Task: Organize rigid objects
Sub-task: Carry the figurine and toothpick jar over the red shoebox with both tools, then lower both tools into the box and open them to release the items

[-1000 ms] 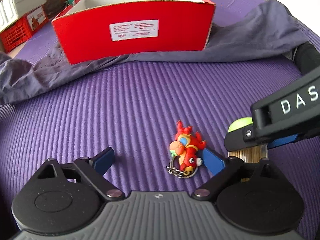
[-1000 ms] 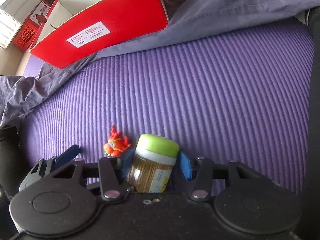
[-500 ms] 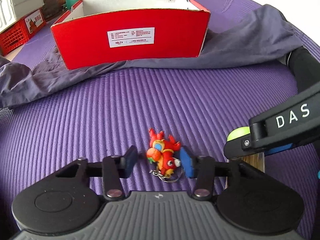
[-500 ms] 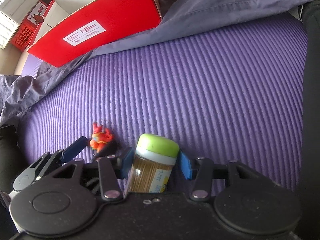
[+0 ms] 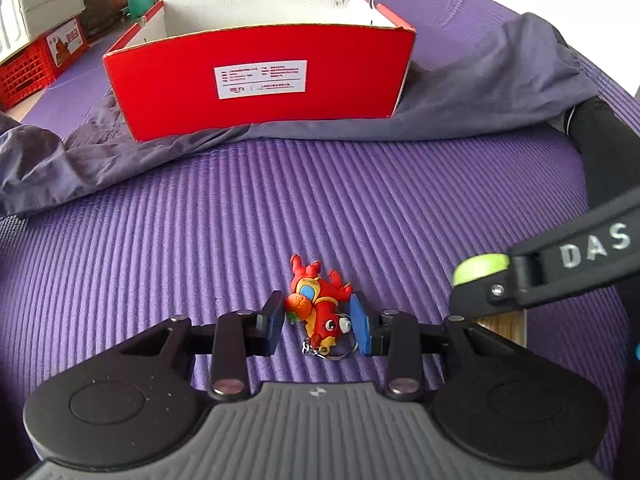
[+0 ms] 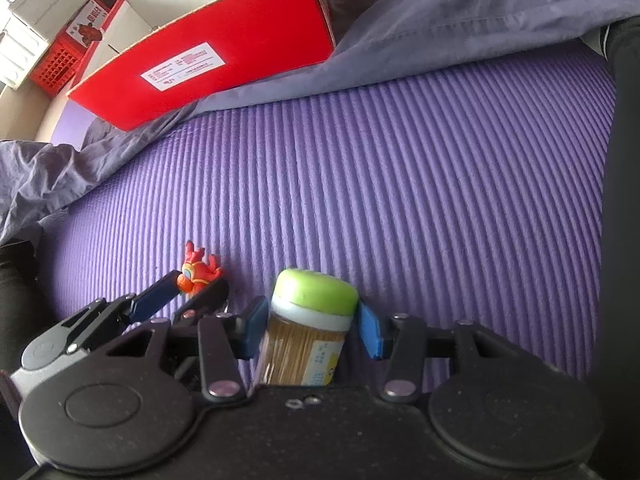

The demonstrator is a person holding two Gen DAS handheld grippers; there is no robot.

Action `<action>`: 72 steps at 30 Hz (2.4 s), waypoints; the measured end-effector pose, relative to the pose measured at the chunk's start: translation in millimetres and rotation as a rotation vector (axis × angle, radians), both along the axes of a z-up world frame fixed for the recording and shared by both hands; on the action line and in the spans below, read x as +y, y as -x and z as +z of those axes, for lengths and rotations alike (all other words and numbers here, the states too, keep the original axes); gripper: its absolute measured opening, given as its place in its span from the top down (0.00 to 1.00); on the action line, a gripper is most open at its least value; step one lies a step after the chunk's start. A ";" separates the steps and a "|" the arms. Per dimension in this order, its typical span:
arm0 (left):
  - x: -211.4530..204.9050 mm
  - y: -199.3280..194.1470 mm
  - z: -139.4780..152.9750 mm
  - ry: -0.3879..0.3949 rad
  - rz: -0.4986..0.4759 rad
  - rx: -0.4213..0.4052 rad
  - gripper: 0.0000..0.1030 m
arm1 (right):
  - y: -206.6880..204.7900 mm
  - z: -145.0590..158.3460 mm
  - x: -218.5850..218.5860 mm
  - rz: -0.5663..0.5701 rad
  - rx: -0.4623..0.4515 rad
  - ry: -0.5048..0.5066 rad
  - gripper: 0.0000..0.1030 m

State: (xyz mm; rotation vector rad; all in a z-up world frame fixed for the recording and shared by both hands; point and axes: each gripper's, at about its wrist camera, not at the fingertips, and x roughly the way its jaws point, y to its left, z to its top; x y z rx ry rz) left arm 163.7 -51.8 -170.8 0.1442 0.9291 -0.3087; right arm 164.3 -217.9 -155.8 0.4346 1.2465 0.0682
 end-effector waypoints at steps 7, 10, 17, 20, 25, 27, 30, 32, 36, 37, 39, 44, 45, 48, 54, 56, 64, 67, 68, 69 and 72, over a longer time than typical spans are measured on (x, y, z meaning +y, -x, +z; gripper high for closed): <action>4.1 6.9 13.7 0.017 0.012 -0.012 0.66 | 14.5 11.3 -11.6 -0.002 -0.031 -0.025 0.55; 8.0 10.6 26.8 0.010 0.029 -0.036 0.66 | 21.5 19.0 -16.2 -0.003 -0.065 -0.036 0.56; 27.5 15.4 61.8 0.035 0.099 -0.046 0.66 | 33.5 38.9 -24.7 0.026 -0.149 -0.004 0.56; 38.6 11.2 77.0 0.044 0.133 -0.044 0.66 | 32.9 50.4 -29.8 0.034 -0.178 -0.009 0.56; 50.2 -0.2 106.0 0.044 0.174 -0.067 0.66 | 22.2 78.4 -31.5 0.071 -0.214 0.032 0.56; 52.5 -5.5 116.2 0.050 0.180 -0.068 0.66 | 17.1 90.1 -31.8 0.087 -0.234 0.046 0.56; 52.0 -13.1 131.8 0.035 0.175 -0.081 0.66 | 7.7 110.1 -32.0 0.104 -0.278 0.059 0.56; 50.8 -18.9 142.7 0.027 0.168 -0.100 0.66 | -0.7 125.1 -32.4 0.110 -0.315 0.063 0.56; 47.8 -31.2 161.1 0.029 0.157 -0.123 0.66 | -17.2 150.6 -29.4 0.133 -0.370 0.099 0.56; 46.1 -35.0 165.5 0.022 0.152 -0.131 0.66 | -22.2 156.7 -27.9 0.138 -0.381 0.108 0.56; 43.0 -43.0 172.8 0.009 0.140 -0.146 0.66 | -31.4 166.1 -24.5 0.145 -0.397 0.122 0.56; 41.4 -65.2 188.8 0.009 0.131 -0.156 0.66 | -52.6 185.1 -16.4 0.159 -0.430 0.132 0.56; 41.3 -69.6 191.3 0.006 0.129 -0.159 0.66 | -56.5 188.6 -15.2 0.160 -0.438 0.135 0.56; 40.7 -83.5 198.8 -0.007 0.117 -0.173 0.66 | -72.7 197.4 -10.8 0.162 -0.458 0.147 0.56; 40.8 -116.7 208.5 -0.025 0.109 -0.187 0.66 | -105.5 206.5 -1.8 0.161 -0.483 0.173 0.56; 39.6 -129.9 208.7 -0.032 0.110 -0.189 0.66 | -118.2 205.2 1.4 0.161 -0.486 0.179 0.56; 31.0 -188.0 184.2 -0.059 0.111 -0.138 0.66 | -170.8 174.4 9.5 0.155 -0.434 0.192 0.56; 25.9 -207.5 165.0 -0.085 0.110 -0.117 0.66 | -188.1 154.4 12.6 0.149 -0.392 0.191 0.56; 24.4 -213.5 158.7 -0.094 0.113 -0.111 0.66 | -193.5 146.6 14.0 0.151 -0.380 0.193 0.56; 22.9 -219.8 152.0 -0.104 0.114 -0.102 0.66 | -197.8 139.3 16.2 0.153 -0.368 0.197 0.56; 20.4 -238.4 134.1 -0.122 0.128 -0.079 0.66 | -209.9 121.0 21.4 0.166 -0.335 0.209 0.56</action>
